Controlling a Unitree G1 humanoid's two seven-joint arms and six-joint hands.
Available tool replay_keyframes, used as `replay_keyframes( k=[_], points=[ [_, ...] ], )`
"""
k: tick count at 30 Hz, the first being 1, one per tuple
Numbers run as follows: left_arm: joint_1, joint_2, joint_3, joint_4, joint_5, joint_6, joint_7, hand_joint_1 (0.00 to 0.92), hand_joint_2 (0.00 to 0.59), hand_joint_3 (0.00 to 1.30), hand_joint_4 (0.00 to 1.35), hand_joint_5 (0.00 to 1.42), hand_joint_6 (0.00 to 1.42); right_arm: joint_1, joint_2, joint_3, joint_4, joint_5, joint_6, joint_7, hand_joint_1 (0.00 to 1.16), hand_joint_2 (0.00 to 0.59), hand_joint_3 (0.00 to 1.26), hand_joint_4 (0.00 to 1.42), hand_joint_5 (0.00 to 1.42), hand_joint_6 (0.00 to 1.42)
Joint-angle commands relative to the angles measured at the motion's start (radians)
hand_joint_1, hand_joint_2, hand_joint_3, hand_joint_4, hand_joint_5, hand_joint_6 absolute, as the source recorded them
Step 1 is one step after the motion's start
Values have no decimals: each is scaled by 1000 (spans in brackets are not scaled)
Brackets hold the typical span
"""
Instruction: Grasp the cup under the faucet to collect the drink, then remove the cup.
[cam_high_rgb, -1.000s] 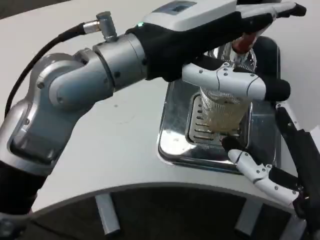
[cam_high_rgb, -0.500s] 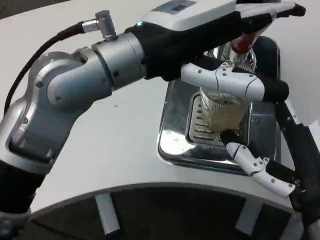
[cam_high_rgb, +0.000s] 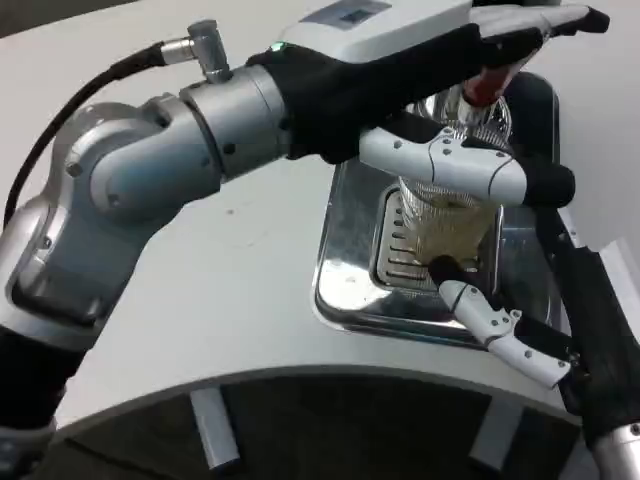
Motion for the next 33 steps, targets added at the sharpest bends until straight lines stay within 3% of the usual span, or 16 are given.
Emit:
replay_keyframes(
  k=[1, 33],
  points=[
    [60, 33, -34, 14, 47, 18, -57, 0, 49, 77, 0, 50, 176, -6, 12, 11, 18, -9, 2, -23, 595, 285, 0, 0, 0, 14],
    [56, 43, -35, 11, 44, 11, -68, 0, 53, 85, 0, 48, 176, -101, 49, 23, 131, -4, 0, -81, 608, 275, 0, 0, 0, 0]
  ],
)
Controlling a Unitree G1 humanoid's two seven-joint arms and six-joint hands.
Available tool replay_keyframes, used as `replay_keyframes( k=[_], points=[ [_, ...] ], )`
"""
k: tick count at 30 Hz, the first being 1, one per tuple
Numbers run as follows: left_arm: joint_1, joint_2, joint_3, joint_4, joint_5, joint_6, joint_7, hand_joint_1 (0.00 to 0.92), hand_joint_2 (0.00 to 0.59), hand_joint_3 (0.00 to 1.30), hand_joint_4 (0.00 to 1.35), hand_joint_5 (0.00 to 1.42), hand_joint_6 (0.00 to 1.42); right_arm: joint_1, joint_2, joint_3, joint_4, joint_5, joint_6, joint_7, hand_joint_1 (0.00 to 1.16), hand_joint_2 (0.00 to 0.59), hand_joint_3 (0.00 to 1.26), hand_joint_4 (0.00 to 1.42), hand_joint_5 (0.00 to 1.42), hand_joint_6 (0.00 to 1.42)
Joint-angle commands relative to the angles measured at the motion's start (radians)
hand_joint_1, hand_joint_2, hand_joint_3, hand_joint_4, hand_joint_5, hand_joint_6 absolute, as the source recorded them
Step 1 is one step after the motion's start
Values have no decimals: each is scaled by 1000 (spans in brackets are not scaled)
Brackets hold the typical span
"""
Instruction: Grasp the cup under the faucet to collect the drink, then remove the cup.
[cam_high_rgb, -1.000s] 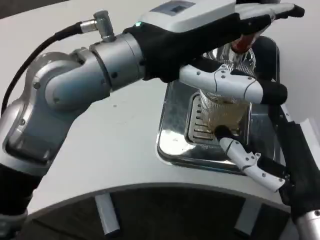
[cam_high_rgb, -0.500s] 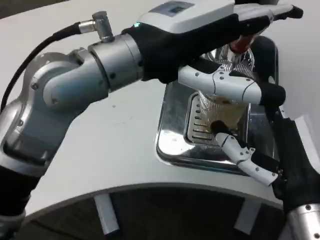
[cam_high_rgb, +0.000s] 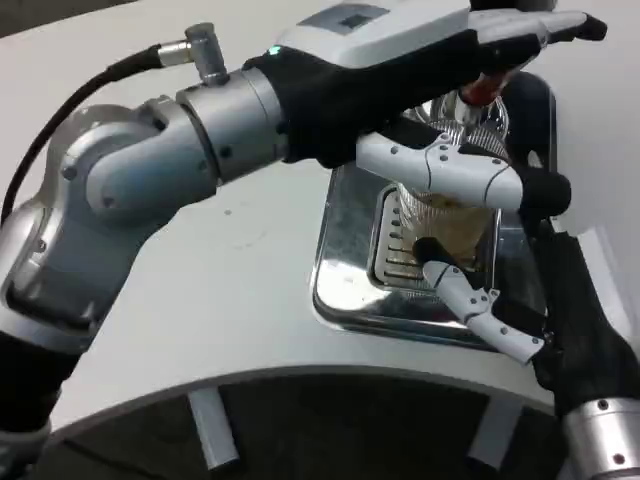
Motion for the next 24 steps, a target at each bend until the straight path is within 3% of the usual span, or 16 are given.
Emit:
replay_keyframes(
  k=[1, 24],
  points=[
    [50, 32, -34, 22, 45, 14, -63, 0, 53, 85, 0, 48, 176, -11, 11, 4, 20, 3, 1, -18, 608, 275, 0, 0, 0, 0],
    [29, 28, -31, 57, 43, -5, -57, 0, 56, 86, 0, 48, 176, -103, 18, -2, 138, 21, -8, -59, 623, 266, 0, 0, 0, 1]
  ],
)
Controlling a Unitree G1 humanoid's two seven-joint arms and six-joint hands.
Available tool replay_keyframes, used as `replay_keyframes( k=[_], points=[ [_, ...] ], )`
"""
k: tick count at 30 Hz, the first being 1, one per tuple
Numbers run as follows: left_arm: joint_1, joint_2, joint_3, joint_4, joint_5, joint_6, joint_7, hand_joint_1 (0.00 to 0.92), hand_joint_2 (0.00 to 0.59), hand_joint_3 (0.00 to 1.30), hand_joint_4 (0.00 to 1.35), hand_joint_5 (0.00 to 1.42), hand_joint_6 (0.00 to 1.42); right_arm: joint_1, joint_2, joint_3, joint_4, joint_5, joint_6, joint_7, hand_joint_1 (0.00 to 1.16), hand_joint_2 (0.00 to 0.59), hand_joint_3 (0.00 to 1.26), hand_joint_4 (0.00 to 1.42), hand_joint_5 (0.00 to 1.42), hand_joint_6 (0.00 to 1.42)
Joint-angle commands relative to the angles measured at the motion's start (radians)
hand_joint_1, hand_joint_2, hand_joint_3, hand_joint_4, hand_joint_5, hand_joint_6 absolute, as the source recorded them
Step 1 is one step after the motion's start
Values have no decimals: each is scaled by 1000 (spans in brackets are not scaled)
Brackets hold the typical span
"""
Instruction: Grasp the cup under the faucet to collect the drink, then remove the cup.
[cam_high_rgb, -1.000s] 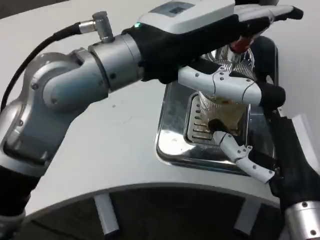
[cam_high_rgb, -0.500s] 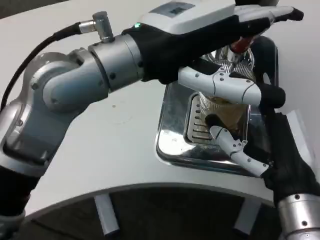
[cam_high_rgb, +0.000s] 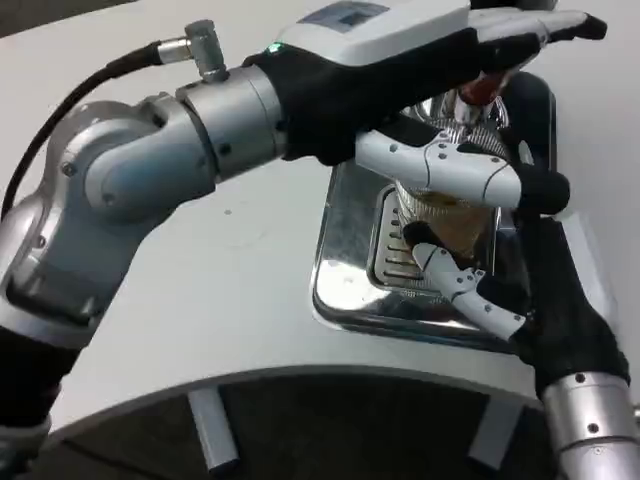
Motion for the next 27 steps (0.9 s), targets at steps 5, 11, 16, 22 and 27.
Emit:
replay_keyframes(
  k=[5, 11, 16, 22, 27],
  points=[
    [33, 29, -29, 51, 44, 4, -55, 0, 58, 86, 0, 48, 176, -15, 6, 5, 40, 7, -11, -25, 624, 266, 0, 0, 0, 1],
    [28, 27, -29, 67, 44, -7, -53, 0, 63, 88, 0, 48, 176, -35, 8, 0, 75, 9, -15, -42, 626, 263, 0, 0, 0, 1],
    [25, 26, -28, 80, 43, -14, -52, 0, 65, 88, 0, 48, 176, -50, 7, -5, 96, 6, -10, -57, 634, 261, 0, 0, 0, 1],
    [26, 26, -29, 86, 45, -21, -52, 0, 66, 88, 0, 48, 179, -70, 13, -7, 121, 8, -5, -74, 642, 262, 0, 0, 0, 0],
    [24, 29, -25, 90, 45, -23, -52, 0, 66, 89, 0, 48, 185, -87, 14, -11, 130, 13, -2, -76, 646, 262, 0, 0, 0, 0]
  ],
)
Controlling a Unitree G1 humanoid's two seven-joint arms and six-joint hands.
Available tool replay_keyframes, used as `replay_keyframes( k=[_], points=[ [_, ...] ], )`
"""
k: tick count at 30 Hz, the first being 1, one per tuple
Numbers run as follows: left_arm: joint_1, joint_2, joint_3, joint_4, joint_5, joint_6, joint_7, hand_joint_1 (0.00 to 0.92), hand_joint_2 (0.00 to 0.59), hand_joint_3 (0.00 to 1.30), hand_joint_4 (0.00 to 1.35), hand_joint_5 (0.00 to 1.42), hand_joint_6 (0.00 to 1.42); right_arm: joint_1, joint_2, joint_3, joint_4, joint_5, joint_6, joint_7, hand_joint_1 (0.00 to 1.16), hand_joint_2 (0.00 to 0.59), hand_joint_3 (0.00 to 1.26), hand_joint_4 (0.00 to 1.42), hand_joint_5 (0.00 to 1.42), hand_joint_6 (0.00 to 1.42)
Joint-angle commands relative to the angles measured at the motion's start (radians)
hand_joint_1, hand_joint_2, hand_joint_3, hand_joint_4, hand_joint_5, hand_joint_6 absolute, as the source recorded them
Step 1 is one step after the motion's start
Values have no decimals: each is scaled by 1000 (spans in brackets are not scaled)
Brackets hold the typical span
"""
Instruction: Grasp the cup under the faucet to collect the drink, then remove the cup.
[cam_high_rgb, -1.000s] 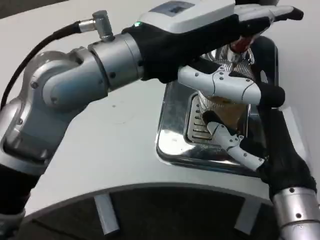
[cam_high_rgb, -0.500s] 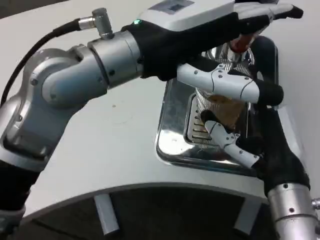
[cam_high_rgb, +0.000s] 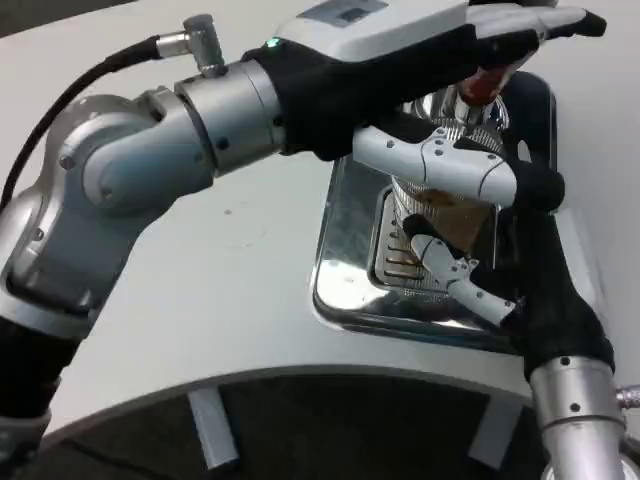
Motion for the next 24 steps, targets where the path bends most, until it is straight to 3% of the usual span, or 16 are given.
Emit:
replay_keyframes(
  k=[1, 24],
  points=[
    [39, 30, -28, 41, 46, 16, -52, 0, 66, 89, 0, 48, 186, -9, 10, -1, 10, 10, 0, -10, 647, 262, 0, 0, 0, 0],
    [29, 54, -33, 29, 57, -8, -73, 0, 68, 87, 0, 59, 183, -41, 32, 9, 53, 6, 4, -23, 651, 262, 0, 0, 0, 0]
  ],
)
